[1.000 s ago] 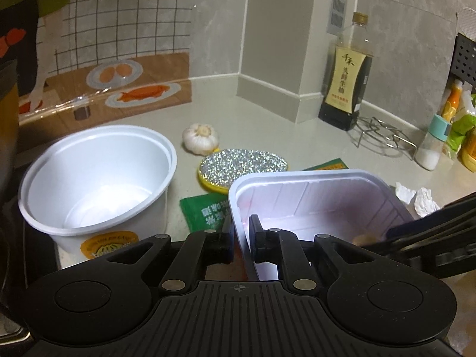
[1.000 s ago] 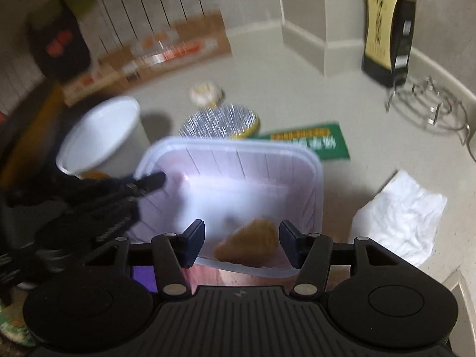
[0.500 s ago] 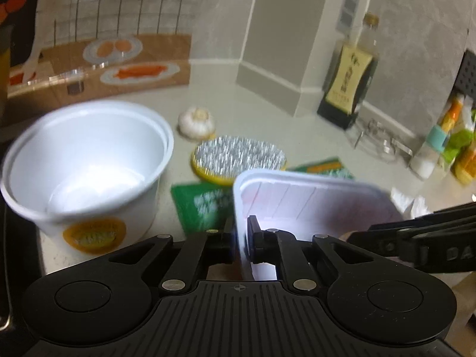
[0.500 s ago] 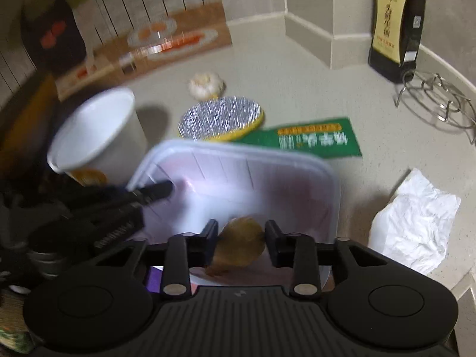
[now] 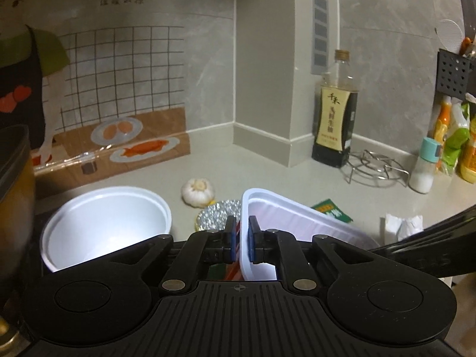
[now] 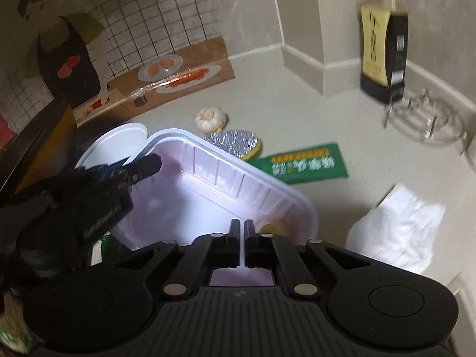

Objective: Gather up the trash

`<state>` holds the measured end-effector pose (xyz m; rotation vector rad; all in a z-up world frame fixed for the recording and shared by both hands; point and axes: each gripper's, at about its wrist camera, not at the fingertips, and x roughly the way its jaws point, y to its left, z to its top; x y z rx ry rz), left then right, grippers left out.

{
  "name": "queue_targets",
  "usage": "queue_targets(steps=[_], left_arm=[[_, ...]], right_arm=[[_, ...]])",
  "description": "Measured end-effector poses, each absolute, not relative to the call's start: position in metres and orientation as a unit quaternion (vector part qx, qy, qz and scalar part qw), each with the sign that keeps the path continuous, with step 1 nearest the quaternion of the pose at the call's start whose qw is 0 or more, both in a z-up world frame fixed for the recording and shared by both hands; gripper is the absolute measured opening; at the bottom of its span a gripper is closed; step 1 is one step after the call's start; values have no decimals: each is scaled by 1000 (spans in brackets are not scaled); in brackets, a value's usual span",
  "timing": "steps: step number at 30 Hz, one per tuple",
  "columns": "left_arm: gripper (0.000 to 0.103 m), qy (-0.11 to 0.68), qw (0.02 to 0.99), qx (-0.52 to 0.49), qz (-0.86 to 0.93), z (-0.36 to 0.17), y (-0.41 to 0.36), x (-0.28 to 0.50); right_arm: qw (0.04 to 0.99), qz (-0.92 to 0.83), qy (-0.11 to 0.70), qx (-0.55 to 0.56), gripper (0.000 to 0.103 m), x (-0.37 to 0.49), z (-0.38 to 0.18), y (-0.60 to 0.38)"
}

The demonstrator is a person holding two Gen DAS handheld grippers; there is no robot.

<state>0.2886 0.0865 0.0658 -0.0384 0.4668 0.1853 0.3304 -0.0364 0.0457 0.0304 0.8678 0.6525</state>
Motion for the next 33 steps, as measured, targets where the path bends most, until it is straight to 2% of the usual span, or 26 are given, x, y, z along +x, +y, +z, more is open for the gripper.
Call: queue_targets(steps=[2,7,8,9,11,16,24,27,33], left_arm=[[12,228,970,-8,88,67,84,284],[11,210,972,41,95,69,73,277],[10,206,973,47,96,69,72,276],[10,203,973,51,100,69,72,275],[10,204,973,50,101,69,73,274],[10,202,973,48,102,69,76,270],[11,220,968,55,110,63,81,277],[12,247,963,40,104,57,88,287],[15,292,951,-3,100,44,106,302]], right_arm=[[856,314,410,-8,14,327,41,-30],[871,305,377,-83,16,309,39,-16],[878,302,359,-98,27,304,41,-16],[884,304,337,-110,48,299,44,-17],[892,310,308,-114,64,294,51,-22],[884,313,324,-128,64,303,49,-21],[856,325,392,-92,47,316,26,-18],[857,323,386,-114,44,314,22,-14],[843,320,402,-162,46,318,20,1]])
